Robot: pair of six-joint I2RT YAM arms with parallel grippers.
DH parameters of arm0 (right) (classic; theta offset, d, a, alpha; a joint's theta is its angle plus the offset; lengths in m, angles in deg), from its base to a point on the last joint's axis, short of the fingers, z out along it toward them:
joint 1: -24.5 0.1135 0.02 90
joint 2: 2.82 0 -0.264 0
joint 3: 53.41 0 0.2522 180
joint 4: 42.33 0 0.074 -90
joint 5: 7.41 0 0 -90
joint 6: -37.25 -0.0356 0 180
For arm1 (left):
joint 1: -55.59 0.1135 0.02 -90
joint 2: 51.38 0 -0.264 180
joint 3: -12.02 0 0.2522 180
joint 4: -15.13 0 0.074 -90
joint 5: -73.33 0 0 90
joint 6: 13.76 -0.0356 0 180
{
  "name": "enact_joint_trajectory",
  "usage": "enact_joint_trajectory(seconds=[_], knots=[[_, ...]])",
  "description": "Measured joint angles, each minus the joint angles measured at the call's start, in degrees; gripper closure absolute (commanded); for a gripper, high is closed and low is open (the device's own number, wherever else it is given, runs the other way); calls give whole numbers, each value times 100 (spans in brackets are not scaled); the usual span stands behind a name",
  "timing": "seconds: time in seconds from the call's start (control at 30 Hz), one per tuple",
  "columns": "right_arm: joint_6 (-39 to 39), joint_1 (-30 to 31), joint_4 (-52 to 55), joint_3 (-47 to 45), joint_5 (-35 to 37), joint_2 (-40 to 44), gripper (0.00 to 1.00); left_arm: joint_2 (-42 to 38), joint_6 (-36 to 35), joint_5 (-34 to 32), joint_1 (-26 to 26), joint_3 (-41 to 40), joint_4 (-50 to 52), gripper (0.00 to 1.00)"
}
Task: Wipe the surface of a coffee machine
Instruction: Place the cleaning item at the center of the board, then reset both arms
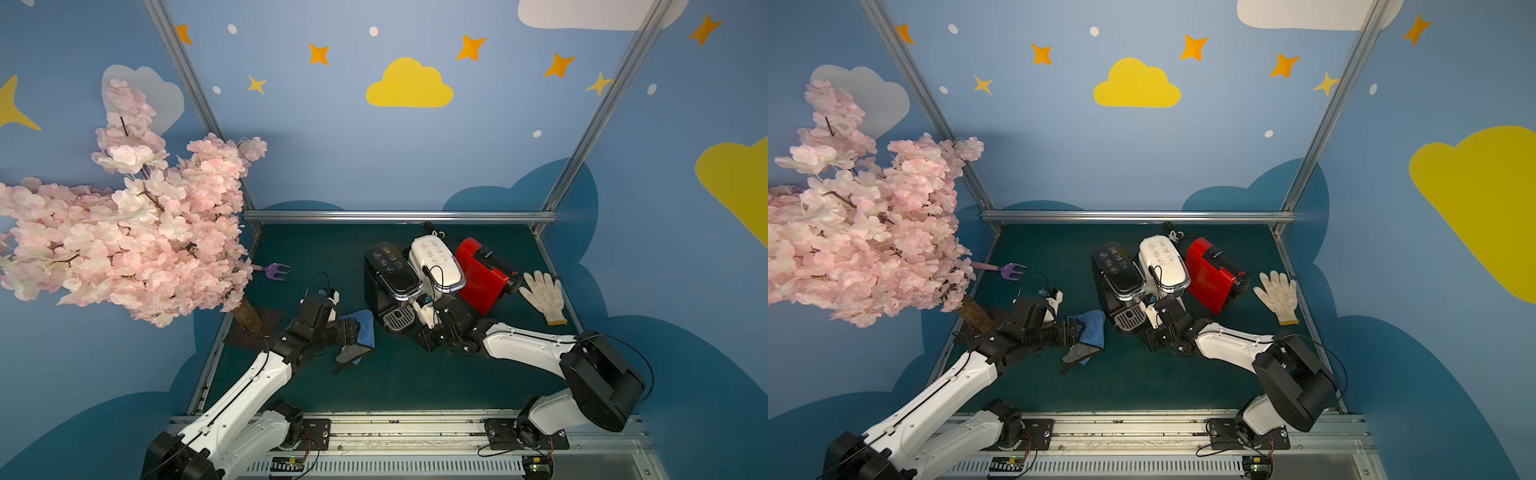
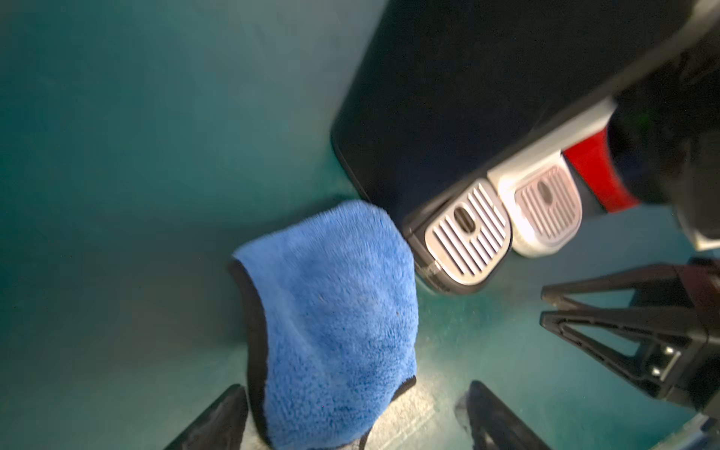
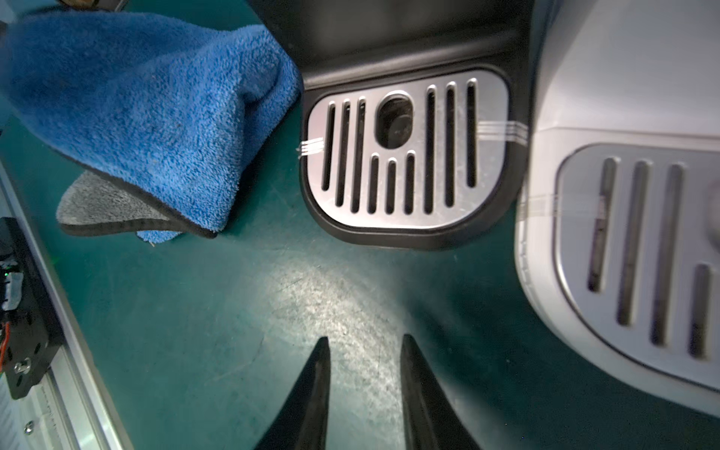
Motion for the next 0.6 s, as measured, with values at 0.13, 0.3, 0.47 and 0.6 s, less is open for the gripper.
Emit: enact_joint_trajectory(seconds=[0.13, 0.3, 0.47, 0.6], knots=[[-4, 0, 243, -164, 302, 894, 68, -483, -44, -417, 87, -55, -2, 10], [-72, -20, 852, -302, 863, 2190, 67, -824, -63, -767, 332, -485, -437, 14], [-44, -35, 1102, -704, 1838, 3333, 66, -758, -66, -844, 898, -1001, -1005, 15], [-15, -155, 1405, -990, 2583, 3967, 66, -317, -114, -809, 1357, -1178, -1628, 15]])
